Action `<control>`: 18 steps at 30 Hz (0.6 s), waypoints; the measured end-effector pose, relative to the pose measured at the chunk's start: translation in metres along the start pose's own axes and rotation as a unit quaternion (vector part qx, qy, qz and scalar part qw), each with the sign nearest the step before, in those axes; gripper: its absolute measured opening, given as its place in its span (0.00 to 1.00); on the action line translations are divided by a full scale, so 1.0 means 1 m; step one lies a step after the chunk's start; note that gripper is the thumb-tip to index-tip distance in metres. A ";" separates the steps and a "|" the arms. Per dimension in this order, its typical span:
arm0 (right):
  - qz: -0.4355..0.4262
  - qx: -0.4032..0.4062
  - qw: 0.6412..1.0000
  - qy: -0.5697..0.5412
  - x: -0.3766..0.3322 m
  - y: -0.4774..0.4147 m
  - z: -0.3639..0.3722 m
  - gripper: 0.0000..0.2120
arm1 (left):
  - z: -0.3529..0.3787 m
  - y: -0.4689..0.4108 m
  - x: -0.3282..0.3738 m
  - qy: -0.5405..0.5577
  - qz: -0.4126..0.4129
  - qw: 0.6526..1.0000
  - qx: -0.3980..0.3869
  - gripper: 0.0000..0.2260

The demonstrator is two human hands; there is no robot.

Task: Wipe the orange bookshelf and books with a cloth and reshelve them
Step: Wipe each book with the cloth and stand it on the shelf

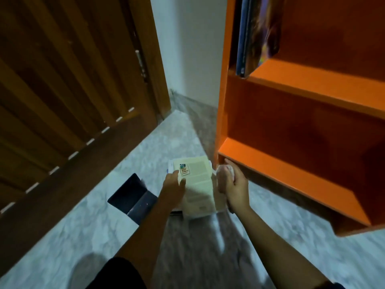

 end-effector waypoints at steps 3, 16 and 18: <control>0.016 -0.040 0.998 0.041 0.031 -0.007 0.019 0.13 | 0.032 -0.004 -0.037 0.038 -0.058 0.997 -0.035 0.20; 0.158 -0.252 0.955 0.016 0.139 -0.008 0.064 0.18 | 0.085 -0.034 -0.090 0.098 -0.065 0.993 0.001 0.30; 0.170 -0.257 0.951 -0.008 0.138 -0.003 0.066 0.18 | 0.084 -0.030 -0.084 0.102 -0.066 0.993 0.002 0.29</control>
Point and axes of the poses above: each hand's wrist, its own y-axis away from the middle knuckle, its own z-axis out of the palm, x = y × z, the point moved 9 cm from there along -y, towards the middle knuckle, and after that the axes turned 7 degrees about -x, right-handed, at the moved point
